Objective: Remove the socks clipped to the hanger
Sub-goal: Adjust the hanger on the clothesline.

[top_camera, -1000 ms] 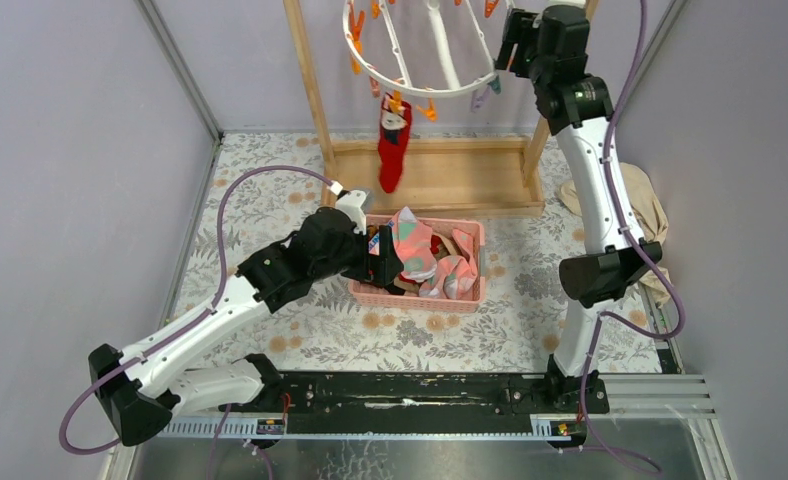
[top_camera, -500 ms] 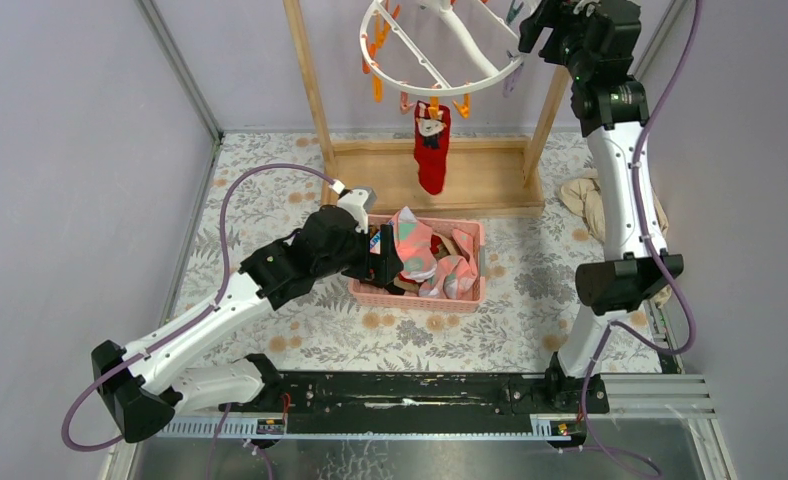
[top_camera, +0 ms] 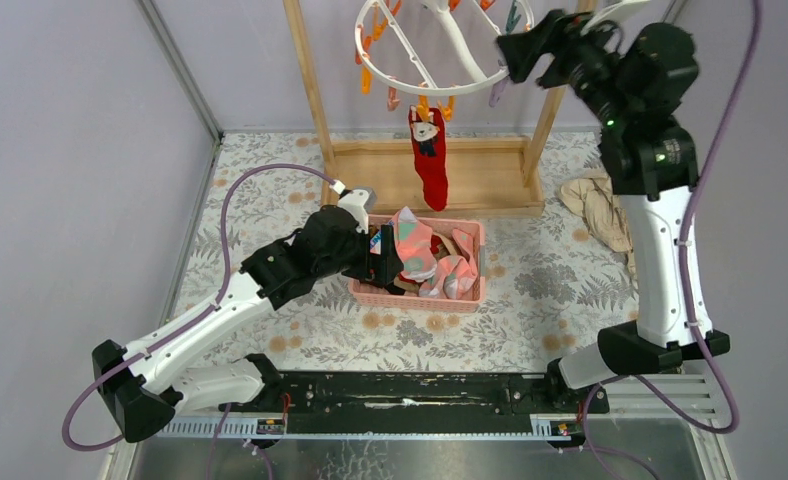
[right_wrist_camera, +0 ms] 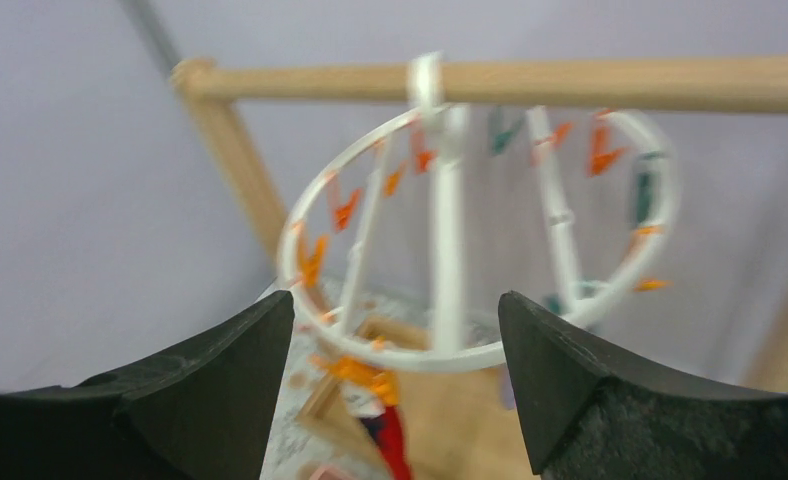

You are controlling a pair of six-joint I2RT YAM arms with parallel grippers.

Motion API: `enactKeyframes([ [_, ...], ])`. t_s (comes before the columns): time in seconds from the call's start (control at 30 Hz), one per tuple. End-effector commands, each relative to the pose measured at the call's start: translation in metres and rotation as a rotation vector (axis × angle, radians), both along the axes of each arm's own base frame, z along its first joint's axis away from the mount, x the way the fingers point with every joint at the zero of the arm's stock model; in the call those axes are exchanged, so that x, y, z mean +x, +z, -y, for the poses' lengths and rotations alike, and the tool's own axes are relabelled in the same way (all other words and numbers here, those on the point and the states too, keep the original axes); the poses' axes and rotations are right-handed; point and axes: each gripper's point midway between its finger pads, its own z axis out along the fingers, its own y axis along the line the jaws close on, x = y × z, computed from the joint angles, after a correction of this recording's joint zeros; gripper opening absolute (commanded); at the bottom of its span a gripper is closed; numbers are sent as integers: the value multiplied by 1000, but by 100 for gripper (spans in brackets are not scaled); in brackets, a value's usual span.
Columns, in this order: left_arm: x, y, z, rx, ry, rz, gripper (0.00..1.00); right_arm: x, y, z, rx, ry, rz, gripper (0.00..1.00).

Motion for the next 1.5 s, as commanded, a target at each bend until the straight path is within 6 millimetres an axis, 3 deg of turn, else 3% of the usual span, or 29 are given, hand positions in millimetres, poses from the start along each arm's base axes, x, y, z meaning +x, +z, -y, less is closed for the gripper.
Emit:
enactKeyframes([
  [0.0, 8, 10, 3, -17, 13, 29, 98, -23, -37, -69, -114, 152, -79, 81],
  [0.23, 11, 9, 6, -15, 10, 27, 98, -53, -66, -155, -254, 254, -119, 80],
  [0.43, 7, 7, 3, -27, 14, 23, 98, -55, -72, -208, -327, 219, -71, 80],
  [0.63, 3, 4, -2, -29, 19, 23, 98, -15, -77, -228, -296, 75, -76, 81],
  [0.83, 0, 4, -8, -20, 27, 32, 98, -6, -106, -251, -244, 100, -147, 81],
  [1.13, 0, 2, -10, -11, 25, 32, 98, 20, -139, -251, -212, -34, -163, 80],
  [1.3, -1, 2, -12, -11, 28, 39, 98, 49, -139, -223, -145, -185, -165, 81],
  [1.47, -3, 1, -13, -14, 28, 35, 98, 75, -145, -172, -94, -286, -222, 81],
])
